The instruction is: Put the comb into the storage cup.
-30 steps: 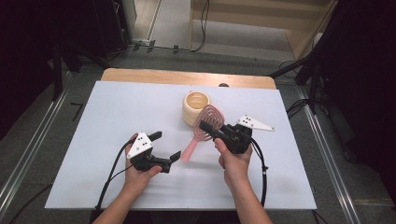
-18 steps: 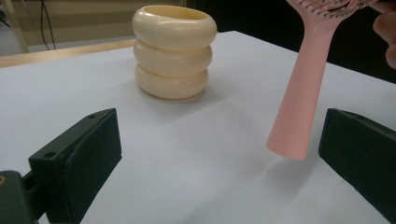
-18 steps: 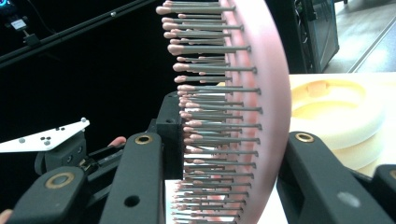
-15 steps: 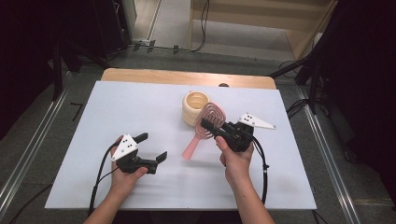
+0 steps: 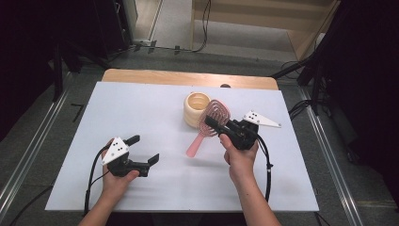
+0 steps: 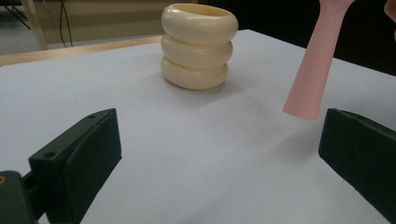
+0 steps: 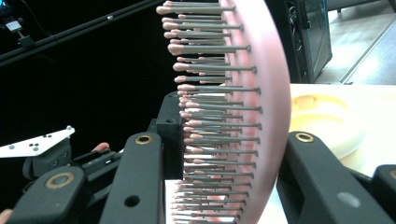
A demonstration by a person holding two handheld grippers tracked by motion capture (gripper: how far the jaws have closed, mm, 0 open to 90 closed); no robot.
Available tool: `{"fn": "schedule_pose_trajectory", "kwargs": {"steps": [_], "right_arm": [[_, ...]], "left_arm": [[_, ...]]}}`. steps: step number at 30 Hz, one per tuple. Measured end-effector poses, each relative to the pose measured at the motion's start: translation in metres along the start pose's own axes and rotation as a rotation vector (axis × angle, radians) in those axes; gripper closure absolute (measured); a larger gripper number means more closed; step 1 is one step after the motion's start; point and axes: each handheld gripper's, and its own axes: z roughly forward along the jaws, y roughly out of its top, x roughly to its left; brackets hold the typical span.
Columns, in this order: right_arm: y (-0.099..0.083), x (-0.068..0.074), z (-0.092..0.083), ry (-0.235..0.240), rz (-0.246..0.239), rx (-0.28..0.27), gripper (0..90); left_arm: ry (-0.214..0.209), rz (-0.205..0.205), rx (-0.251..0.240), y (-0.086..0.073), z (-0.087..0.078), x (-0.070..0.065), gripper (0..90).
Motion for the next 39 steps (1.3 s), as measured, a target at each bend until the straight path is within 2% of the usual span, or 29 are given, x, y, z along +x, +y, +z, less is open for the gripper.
{"fn": "schedule_pose_trajectory", "kwargs": {"steps": [12, 39], "right_arm": [[0.006, -0.006, -0.003, -0.013, -0.004, -0.014, 61.8], [0.025, -0.014, -0.007, -0.040, -0.031, -0.036, 61.9]], "left_arm": [[0.043, -0.011, -0.005, -0.004, -0.019, 0.012, 0.0], [0.097, -0.024, -0.011, -0.011, -0.049, 0.031, 0.0]]}}
